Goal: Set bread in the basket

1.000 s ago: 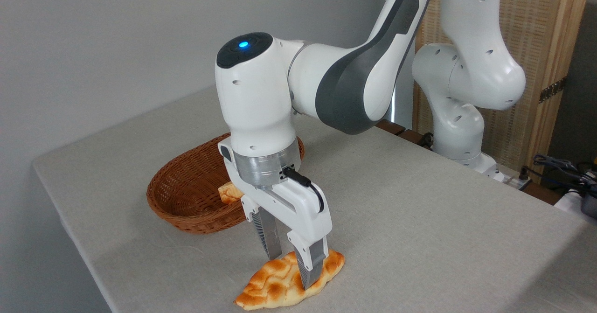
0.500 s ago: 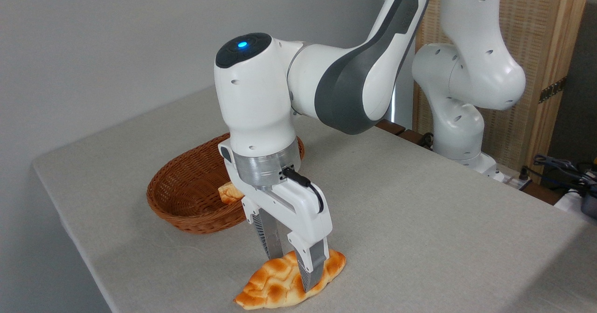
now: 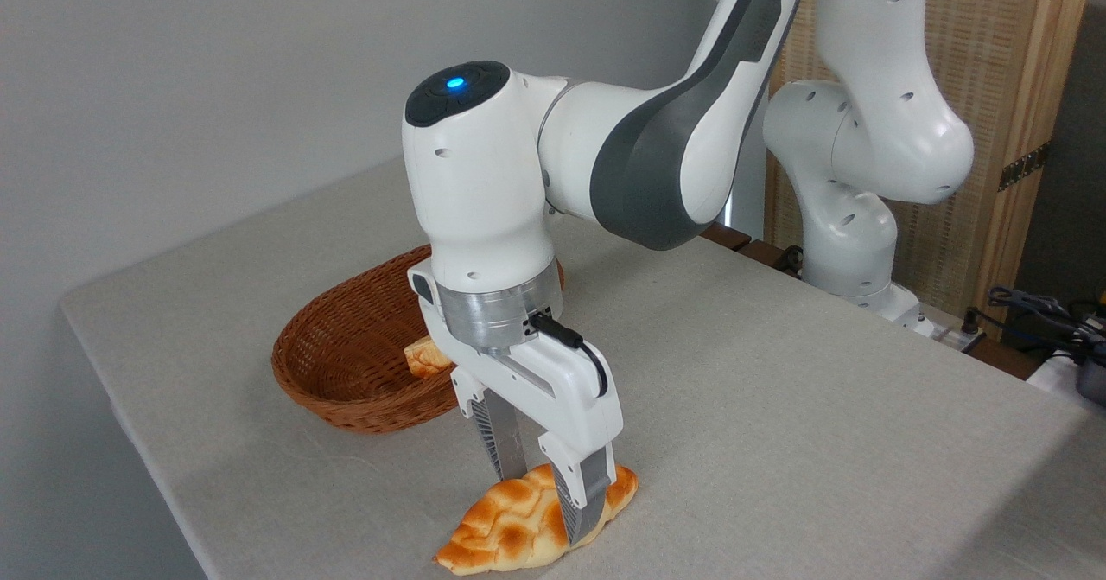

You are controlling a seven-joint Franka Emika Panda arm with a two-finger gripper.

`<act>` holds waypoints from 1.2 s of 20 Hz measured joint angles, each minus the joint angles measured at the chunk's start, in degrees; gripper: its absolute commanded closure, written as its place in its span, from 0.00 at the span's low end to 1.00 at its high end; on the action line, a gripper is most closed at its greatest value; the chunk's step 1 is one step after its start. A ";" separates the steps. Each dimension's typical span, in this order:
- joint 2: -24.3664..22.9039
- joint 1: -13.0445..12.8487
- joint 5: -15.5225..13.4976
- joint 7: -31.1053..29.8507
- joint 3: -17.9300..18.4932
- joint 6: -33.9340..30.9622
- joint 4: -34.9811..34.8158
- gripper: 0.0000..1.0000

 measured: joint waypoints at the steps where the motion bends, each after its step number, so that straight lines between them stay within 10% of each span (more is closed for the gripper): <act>1: 0.05 0.00 0.00 0.00 0.00 0.00 -0.01 0.00; 7: 0.54 -0.03 0.00 0.00 0.00 0.00 -0.08 0.01; 13: 0.97 -0.14 0.00 0.00 -0.26 0.00 -0.08 0.58; 24: 0.93 -0.24 0.00 0.00 -0.29 0.00 -0.01 0.57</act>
